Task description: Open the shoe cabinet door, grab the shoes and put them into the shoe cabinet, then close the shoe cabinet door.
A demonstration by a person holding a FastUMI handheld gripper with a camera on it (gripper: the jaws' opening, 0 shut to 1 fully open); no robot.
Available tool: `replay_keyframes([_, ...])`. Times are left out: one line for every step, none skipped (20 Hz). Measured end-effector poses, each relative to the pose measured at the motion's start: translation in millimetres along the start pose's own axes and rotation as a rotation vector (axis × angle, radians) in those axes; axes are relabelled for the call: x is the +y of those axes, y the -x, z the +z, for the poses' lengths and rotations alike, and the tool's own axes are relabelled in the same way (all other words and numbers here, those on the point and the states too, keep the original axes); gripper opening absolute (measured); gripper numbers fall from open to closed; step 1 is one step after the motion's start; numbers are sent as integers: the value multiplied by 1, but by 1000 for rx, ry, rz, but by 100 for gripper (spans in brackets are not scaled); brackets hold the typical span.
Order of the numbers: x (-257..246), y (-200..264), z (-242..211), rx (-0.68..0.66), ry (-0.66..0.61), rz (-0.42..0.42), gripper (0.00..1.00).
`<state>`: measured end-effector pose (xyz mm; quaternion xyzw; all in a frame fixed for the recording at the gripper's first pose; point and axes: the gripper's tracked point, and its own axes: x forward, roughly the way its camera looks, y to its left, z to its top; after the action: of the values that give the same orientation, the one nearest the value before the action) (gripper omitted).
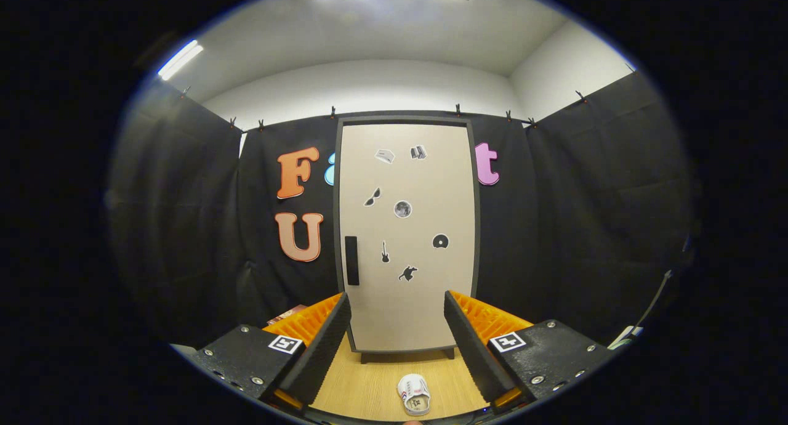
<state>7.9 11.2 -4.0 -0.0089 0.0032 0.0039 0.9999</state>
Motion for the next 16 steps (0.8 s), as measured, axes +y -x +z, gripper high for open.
replay_keyframes([4,-4,-2,3,2,6,95])
replay_keyframes([9,-11,-5,6,6,15,95])
replay_keyframes([14,-18,-7,9,9,24,95])
replay_keyframes([20,-26,-10,12,13,32,95])
replay_keyframes([26,-34,-12,12,17,38,95])
replay_keyframes([31,-42,-13,11,19,44,95])
replay_keyframes([38,-52,-13,5,18,51,95])
replay_keyframes([45,-63,-13,0,19,58,95])
replay_keyframes([52,-74,-13,-6,21,60,95])
replay_keyframes([60,-87,-14,-8,20,70,95])
replay_keyframes([69,-100,-16,-6,20,82,95])
replay_keyframes([75,-114,-18,-2,21,87,95])
replay_keyframes([83,-128,-20,0,16,97,95])
replay_keyframes([89,-142,-21,-1,12,97,95])
replay_keyframes([95,-156,-24,-3,7,100,95])
replay_keyframes([99,-171,-25,-9,1,92,95])
